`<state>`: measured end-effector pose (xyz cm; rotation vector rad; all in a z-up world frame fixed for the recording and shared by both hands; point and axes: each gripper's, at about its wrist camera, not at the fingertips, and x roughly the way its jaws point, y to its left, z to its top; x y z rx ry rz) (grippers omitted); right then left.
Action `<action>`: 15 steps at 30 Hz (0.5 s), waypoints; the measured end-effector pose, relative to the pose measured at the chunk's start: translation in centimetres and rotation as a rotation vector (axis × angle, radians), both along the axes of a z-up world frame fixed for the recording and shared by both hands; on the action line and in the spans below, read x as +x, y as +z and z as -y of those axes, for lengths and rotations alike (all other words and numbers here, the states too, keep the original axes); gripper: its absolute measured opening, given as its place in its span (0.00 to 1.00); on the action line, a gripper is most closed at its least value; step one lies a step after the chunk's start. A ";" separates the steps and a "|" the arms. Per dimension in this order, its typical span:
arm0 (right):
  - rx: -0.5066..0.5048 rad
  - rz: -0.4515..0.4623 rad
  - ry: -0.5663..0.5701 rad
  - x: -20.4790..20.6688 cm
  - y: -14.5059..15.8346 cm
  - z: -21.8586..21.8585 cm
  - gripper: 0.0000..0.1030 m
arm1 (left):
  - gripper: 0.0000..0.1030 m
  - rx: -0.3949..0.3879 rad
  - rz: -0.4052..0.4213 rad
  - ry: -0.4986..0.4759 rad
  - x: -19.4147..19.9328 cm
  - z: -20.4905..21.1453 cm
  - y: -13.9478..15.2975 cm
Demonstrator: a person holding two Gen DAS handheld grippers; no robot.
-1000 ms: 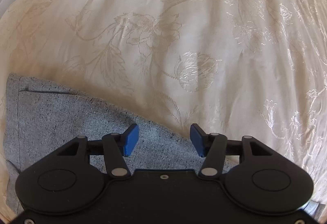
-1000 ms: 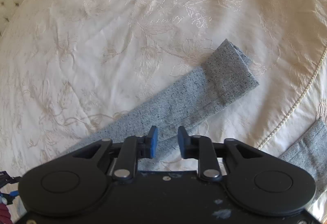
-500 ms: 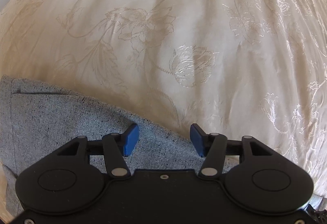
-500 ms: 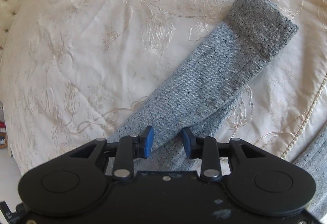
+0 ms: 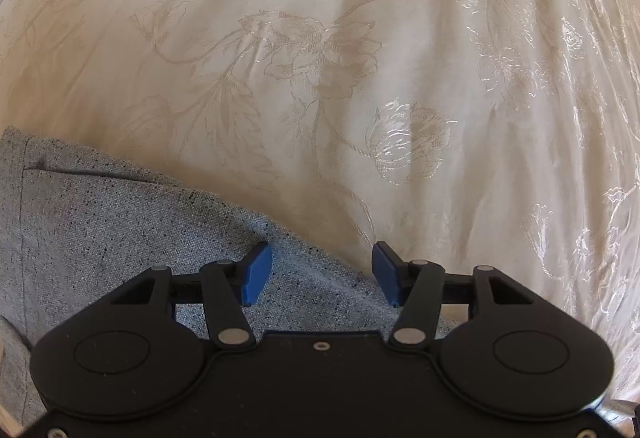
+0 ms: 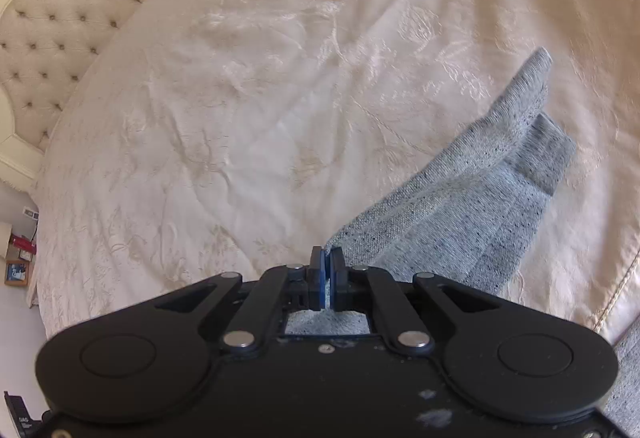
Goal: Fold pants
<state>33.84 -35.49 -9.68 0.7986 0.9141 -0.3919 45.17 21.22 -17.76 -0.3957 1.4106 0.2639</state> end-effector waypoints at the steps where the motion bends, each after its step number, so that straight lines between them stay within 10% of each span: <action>1: -0.003 0.002 0.013 -0.1 0.5 0.1 0.03 | 0.59 -0.003 -0.003 0.005 0.1 -0.1 -0.1; 6: -0.018 0.007 0.056 -0.8 2.2 0.1 0.03 | 0.59 0.006 -0.061 -0.006 0.8 0.2 -1.6; 7: -0.017 0.004 0.056 -0.9 2.4 0.0 0.03 | 0.52 0.017 -0.076 -0.012 1.0 0.3 -1.9; 8: -0.014 0.001 0.057 -1.1 2.4 0.0 0.03 | 0.20 0.029 -0.074 -0.006 0.8 0.4 -1.9; 15: -0.016 -0.030 0.090 -1.6 2.9 0.4 0.03 | 0.05 -0.068 0.221 0.084 -4.1 -1.9 4.6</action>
